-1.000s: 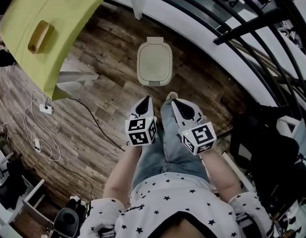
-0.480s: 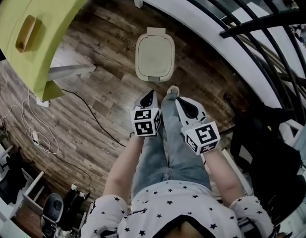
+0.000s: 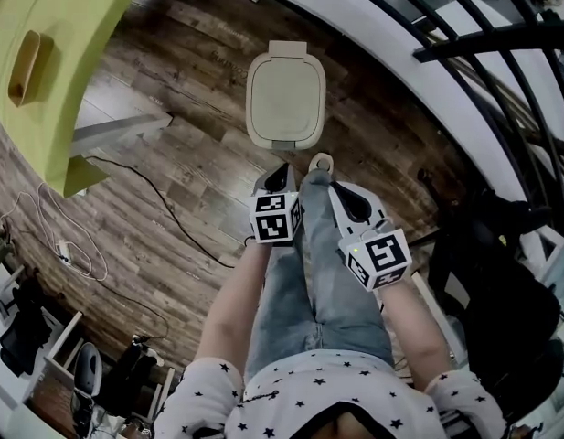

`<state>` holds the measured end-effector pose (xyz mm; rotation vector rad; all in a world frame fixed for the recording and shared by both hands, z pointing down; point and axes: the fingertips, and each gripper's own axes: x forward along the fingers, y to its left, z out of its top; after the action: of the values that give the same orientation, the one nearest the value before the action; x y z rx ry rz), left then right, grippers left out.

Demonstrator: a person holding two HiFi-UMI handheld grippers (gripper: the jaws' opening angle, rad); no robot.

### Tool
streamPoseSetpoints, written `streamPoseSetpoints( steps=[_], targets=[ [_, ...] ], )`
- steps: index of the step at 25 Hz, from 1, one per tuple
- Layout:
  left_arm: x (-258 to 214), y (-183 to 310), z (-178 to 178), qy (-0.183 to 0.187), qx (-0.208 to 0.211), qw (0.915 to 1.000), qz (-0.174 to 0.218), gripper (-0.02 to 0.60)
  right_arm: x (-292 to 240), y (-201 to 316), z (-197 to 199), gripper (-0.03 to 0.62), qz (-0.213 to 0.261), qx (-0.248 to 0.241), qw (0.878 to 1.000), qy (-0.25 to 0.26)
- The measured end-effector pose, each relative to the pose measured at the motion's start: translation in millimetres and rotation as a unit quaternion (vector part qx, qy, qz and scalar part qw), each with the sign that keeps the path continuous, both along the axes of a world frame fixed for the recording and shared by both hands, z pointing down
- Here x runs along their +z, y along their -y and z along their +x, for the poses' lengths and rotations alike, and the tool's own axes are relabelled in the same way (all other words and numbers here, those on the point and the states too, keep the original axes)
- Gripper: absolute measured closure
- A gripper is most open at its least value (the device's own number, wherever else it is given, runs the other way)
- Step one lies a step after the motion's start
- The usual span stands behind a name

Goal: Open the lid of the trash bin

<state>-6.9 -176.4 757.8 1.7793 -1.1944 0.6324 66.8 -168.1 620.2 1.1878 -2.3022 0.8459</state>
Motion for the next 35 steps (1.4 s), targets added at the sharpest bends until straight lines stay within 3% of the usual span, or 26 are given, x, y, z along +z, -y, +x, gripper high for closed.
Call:
streamPoseSetpoints(
  steps=[19,35],
  targets=[
    [110.2,15.1,-5.7,0.052,-0.013,0.9977,-0.043,0.571,64.4,-0.7,13.5,0.6,-0.037,0.009,0.999,0.001],
    [144.4,12.8,-5.3,0.067,-0.007,0.996,-0.058,0.571,81.4,1.6,15.2,0.6,-0.045,0.004,0.999,0.002]
  ],
)
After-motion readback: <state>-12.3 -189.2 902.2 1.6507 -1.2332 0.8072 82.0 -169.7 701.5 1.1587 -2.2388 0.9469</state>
